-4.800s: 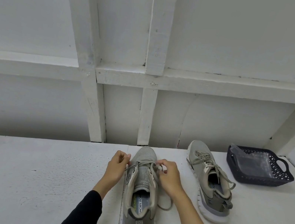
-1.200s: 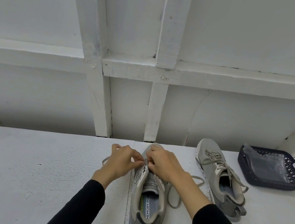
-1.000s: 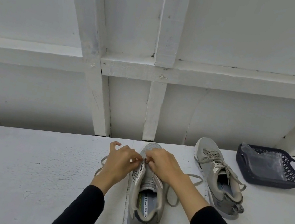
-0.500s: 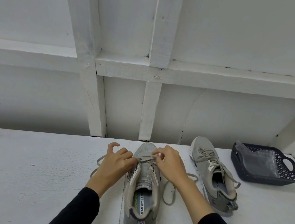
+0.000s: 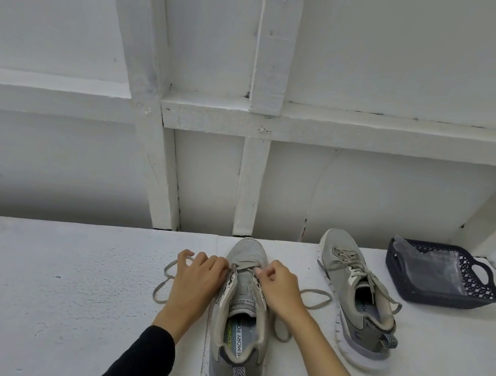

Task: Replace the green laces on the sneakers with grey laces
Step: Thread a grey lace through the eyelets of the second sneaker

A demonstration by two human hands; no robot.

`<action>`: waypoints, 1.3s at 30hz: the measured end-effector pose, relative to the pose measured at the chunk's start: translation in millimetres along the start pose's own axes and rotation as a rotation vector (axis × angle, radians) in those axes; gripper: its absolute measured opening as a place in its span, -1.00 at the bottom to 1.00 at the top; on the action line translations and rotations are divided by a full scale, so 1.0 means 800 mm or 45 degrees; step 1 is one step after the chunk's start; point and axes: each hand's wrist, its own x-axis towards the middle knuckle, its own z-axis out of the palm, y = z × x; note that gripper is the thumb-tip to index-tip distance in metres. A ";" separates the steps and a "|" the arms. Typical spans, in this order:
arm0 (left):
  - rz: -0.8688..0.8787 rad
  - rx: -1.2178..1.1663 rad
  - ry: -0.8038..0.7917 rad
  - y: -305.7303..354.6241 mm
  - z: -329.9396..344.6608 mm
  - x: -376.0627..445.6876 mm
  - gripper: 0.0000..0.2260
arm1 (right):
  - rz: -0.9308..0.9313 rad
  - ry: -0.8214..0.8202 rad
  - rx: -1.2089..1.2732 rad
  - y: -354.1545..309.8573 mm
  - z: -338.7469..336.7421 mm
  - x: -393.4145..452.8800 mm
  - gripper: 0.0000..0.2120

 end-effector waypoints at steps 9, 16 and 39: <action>-0.173 -0.306 -0.059 0.015 0.006 -0.005 -0.84 | 0.278 -0.122 0.840 -0.004 -0.013 -0.002 -0.70; -0.232 -0.388 -0.141 0.016 0.005 -0.008 -0.91 | 0.085 0.071 0.597 0.018 0.004 -0.007 -0.78; -0.201 -0.250 -0.123 0.023 -0.002 -0.004 -0.79 | 0.613 -0.055 1.202 0.018 0.001 0.020 -0.60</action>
